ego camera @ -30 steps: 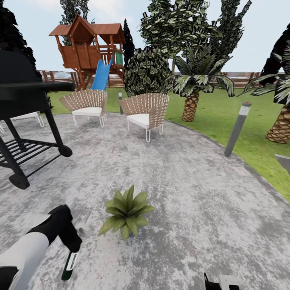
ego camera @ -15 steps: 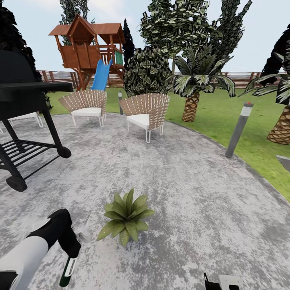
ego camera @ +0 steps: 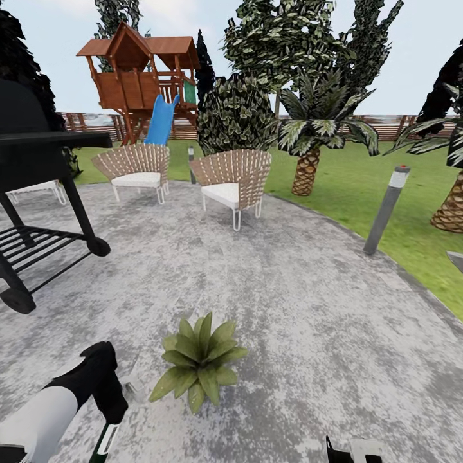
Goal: Pick up the pesticide atomizer in the garden and spray insectifuge to fully cover both potted plants in the garden.
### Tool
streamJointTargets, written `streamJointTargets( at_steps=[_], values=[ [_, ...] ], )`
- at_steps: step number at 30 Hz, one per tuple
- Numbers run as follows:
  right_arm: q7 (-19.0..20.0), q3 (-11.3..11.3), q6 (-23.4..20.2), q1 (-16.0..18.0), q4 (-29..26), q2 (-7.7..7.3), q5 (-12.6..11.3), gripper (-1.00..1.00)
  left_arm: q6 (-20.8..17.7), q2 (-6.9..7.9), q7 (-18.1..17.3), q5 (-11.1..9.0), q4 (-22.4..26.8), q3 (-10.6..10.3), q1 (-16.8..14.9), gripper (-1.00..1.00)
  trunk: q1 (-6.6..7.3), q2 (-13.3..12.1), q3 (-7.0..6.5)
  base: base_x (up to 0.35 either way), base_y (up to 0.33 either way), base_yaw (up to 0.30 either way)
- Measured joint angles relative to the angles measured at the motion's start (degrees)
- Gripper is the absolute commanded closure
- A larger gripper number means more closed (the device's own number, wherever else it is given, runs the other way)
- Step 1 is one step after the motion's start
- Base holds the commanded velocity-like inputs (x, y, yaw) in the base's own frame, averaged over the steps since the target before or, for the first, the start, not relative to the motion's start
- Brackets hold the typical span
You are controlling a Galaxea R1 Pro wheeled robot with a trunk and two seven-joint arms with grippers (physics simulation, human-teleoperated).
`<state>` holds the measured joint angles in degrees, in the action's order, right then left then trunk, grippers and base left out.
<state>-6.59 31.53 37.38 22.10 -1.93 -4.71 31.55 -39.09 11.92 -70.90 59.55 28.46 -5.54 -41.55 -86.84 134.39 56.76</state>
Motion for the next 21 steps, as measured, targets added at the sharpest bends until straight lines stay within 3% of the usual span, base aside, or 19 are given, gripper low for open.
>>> streamJointTargets(
  at_steps=[5,8,13,15,16,21],
  values=[
    [0.0,0.0,0.0,0.0,0.0,0.01,0.0,-1.0,-0.8,-0.79,-8.1,-0.1,6.2,0.0,-2.1,1.0,-0.01,0.0,0.0,0.002,0.0,0.0],
    [0.0,0.0,0.0,0.0,0.0,-0.01,0.0,-1.0,-0.5,-0.77,-9.4,0.2,7.5,-0.1,-1.9,1.0,-0.01,0.0,0.0,0.0,0.0,0.0],
    [0.0,0.0,0.0,0.0,0.0,-0.02,0.0,-1.0,0.5,-0.05,-9.5,0.3,7.3,-0.3,-1.5,1.0,-0.01,0.0,0.0,0.0,0.0,0.0],
    [0.0,0.0,0.0,0.0,0.0,-0.02,0.0,-1.0,6.2,0.43,-8.9,0.4,6.7,0.1,-1.3,1.0,-0.01,0.0,0.0,0.0,0.0,0.0],
    [0.0,0.0,0.0,0.0,-0.1,-0.02,0.0,-1.0,7.2,0.48,-8.5,0.3,6.4,0.3,-1.2,1.0,-0.01,0.0,0.0,0.0,0.0,0.0],
    [0.0,0.0,-0.1,0.0,0.0,-0.02,0.0,-1.0,8.0,-0.22,-6.7,0.3,6.0,0.4,-1.2,1.0,-0.01,0.0,0.0,0.0,0.0,0.0]
  ],
)
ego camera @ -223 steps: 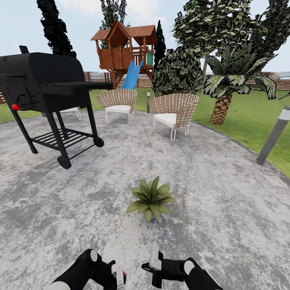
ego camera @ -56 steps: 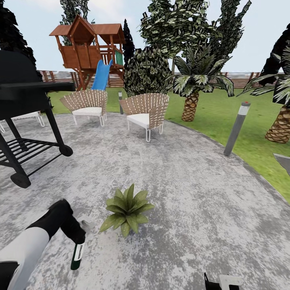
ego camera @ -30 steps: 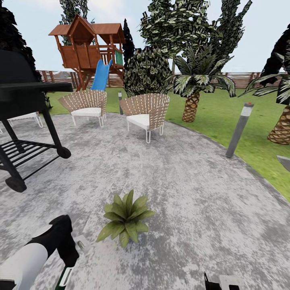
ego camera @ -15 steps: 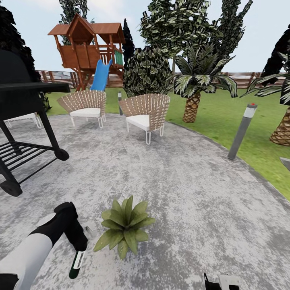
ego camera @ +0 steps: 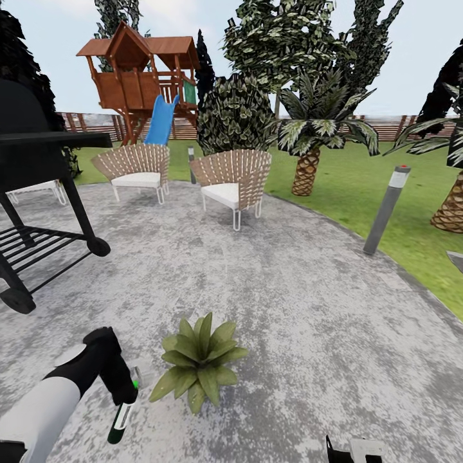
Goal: Pick up the pesticide atomizer in the garden and spray insectifuge to fully cover both potted plants in the garden.
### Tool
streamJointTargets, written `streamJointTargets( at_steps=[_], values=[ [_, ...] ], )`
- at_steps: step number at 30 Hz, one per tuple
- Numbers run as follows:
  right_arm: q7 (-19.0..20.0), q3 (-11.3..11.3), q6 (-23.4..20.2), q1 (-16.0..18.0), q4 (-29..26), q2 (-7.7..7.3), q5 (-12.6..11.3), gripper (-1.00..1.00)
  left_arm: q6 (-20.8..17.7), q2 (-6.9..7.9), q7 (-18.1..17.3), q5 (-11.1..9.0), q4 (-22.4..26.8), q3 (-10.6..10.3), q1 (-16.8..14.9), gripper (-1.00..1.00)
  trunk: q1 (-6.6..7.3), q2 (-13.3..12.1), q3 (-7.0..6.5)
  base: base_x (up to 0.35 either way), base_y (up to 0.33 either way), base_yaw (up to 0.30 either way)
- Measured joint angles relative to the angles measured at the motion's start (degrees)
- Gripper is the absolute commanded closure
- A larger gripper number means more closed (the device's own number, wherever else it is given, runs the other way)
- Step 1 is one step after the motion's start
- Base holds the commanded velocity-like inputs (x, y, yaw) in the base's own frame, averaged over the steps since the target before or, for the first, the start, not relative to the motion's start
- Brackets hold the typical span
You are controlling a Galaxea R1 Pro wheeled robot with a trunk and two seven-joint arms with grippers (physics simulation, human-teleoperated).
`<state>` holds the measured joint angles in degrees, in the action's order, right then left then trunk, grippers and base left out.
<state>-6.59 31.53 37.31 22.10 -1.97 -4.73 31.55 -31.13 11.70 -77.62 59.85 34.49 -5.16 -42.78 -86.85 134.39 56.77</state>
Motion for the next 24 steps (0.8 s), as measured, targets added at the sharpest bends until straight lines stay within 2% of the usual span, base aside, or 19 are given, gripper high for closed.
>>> streamJointTargets(
  at_steps=[3,8,13,16,17,18,20,24],
  values=[
    [0.0,0.0,0.0,0.0,0.0,0.0,0.0,-1.0,-1.9,-1.31,2.2,-0.4,0.0,0.3,0.0,1.0,0.0,0.0,0.0,0.0,0.0,0.0],
    [0.0,0.0,0.0,0.0,0.0,0.0,0.0,-1.0,-9.1,-4.47,6.2,-0.5,0.0,0.3,0.0,1.0,0.0,0.0,0.0,0.0,0.0,0.0],
    [0.0,0.0,0.0,0.0,0.0,0.0,0.0,-1.0,-9.9,-4.52,6.7,-0.6,-1.7,0.4,0.0,1.0,0.0,0.0,0.0,0.0,0.0,0.0],
    [0.0,0.0,0.0,0.0,0.0,0.0,0.0,-1.0,-9.8,-4.09,7.4,-0.5,-4.4,2.9,0.0,1.0,0.0,0.0,0.0,0.0,0.0,0.0],
    [0.0,0.0,0.0,0.0,0.0,0.0,0.0,-1.0,-9.8,-4.0,10.1,-0.4,-5.2,5.2,0.0,1.0,0.0,0.0,0.0,0.0,0.0,0.0],
    [0.0,0.0,0.0,0.0,0.0,0.0,0.0,-1.0,-9.9,-4.11,12.6,-0.3,-6.1,6.3,0.0,1.0,0.0,0.0,0.0,0.0,0.0,0.0],
    [0.0,0.0,0.0,0.0,0.0,0.0,0.0,-1.0,-10.0,-4.39,15.8,-0.6,-8.7,7.3,0.0,1.0,0.0,0.0,0.0,0.0,0.0,0.0],
    [0.0,0.0,0.0,0.0,0.0,0.0,0.0,-1.0,-10.0,-4.48,17.3,-0.9,-10.6,7.7,0.0,1.0,0.0,0.0,0.0,0.0,0.0,0.0]
  ],
)
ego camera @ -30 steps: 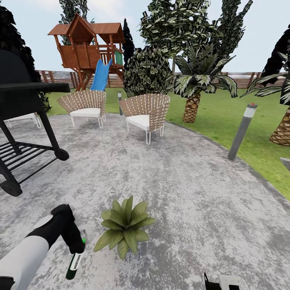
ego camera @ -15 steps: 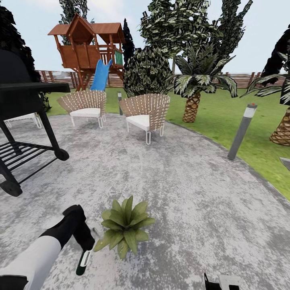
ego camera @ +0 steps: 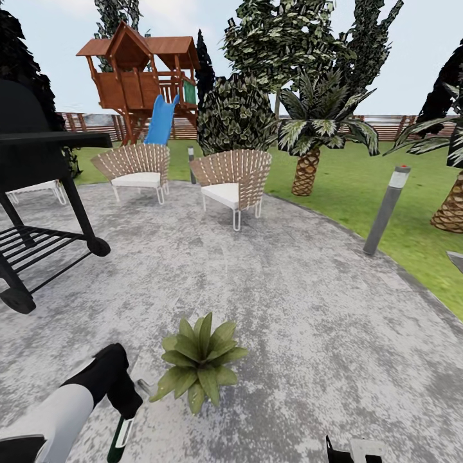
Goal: Pick up the pesticide atomizer in the garden and spray insectifuge to fully cover both potted plants in the garden.
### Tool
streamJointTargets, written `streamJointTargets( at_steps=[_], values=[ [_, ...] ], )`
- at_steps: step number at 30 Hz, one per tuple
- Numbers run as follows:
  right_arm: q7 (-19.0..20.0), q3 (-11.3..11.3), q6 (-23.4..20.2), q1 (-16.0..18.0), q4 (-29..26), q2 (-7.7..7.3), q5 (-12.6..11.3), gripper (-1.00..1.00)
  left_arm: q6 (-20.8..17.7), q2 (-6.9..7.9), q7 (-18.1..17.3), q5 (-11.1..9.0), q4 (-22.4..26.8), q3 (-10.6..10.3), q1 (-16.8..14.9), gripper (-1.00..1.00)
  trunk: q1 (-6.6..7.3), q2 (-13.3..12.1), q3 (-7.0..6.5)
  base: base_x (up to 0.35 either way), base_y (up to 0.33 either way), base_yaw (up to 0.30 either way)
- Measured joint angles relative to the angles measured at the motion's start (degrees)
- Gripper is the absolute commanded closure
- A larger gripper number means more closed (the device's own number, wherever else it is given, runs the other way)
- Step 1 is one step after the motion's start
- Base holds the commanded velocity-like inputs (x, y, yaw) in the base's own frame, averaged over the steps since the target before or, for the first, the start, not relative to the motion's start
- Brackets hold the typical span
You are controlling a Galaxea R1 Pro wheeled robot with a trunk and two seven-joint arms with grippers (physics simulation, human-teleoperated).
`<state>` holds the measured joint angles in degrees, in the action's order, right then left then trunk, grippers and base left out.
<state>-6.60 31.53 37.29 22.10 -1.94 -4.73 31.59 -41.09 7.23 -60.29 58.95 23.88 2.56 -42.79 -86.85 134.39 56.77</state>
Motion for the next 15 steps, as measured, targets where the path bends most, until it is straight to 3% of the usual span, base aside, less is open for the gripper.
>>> streamJointTargets(
  at_steps=[8,15],
  values=[
    [0.0,0.0,0.0,0.0,0.0,0.0,0.0,-1.0,0.0,0.28,0.5,-0.1,-0.4,0.1,0.0,1.0,0.02,0.0,0.0,0.194,0.0,0.0],
    [0.0,0.0,0.0,0.0,0.0,0.01,0.0,-1.0,0.0,0.3,0.5,-0.1,-0.4,0.1,0.0,1.0,0.0,0.0,0.0,0.019,0.0,0.0]
  ],
)
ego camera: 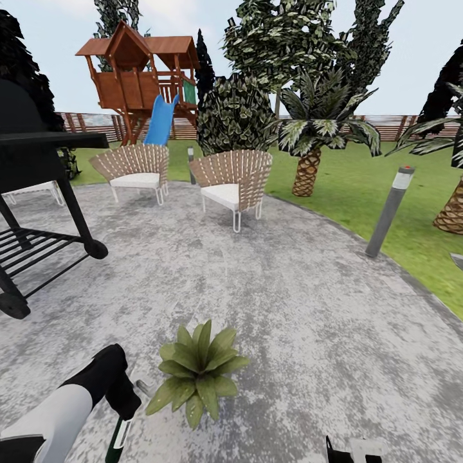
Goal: Pick up the pesticide atomizer in the garden and spray insectifuge to fully cover both potted plants in the garden.
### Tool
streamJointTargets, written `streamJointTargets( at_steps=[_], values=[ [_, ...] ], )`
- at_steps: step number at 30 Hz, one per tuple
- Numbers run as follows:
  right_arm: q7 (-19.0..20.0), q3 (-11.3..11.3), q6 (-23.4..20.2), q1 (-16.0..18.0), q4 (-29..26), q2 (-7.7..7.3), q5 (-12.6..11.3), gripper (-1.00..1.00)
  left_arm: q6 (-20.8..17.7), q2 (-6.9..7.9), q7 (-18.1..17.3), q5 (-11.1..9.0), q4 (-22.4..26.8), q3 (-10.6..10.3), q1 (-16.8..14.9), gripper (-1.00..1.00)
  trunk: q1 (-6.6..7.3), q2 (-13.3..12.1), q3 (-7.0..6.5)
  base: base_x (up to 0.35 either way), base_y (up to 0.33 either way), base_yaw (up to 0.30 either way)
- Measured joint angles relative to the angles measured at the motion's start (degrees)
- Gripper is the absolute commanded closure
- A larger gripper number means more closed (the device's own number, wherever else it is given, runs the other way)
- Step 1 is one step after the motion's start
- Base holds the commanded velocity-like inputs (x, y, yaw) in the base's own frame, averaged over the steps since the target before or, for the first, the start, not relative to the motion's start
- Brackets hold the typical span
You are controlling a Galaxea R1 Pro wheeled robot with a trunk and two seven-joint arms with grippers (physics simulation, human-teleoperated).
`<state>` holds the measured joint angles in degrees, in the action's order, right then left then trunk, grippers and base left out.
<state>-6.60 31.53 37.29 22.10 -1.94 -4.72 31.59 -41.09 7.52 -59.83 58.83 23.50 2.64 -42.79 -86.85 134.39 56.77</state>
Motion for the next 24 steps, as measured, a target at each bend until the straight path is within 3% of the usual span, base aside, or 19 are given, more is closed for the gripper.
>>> streamJointTargets(
  at_steps=[3,9,16,24],
  values=[
    [0.0,0.0,0.0,0.0,0.0,-0.01,0.0,-1.0,0.0,-0.33,0.1,0.1,-1.7,-0.1,1.0,1.0,0.0,0.0,0.01,0.0,0.0,0.0],
    [0.0,0.0,0.0,0.0,0.0,-0.01,0.0,-1.0,0.2,0.69,0.2,0.2,-1.4,0.0,3.7,1.0,0.0,0.0,0.0,0.0,0.0,0.0],
    [0.0,0.0,0.0,0.0,0.0,-0.01,0.0,-1.0,-0.1,2.3,-0.2,0.1,2.4,0.1,2.7,1.0,0.0,0.0,0.0,0.0,0.0,0.0],
    [0.0,0.0,0.0,0.0,0.0,-0.01,0.0,-1.0,-0.1,2.11,-0.5,0.0,3.2,0.7,1.7,1.0,0.0,0.0,0.0,0.0,0.0,0.0]
  ],
)
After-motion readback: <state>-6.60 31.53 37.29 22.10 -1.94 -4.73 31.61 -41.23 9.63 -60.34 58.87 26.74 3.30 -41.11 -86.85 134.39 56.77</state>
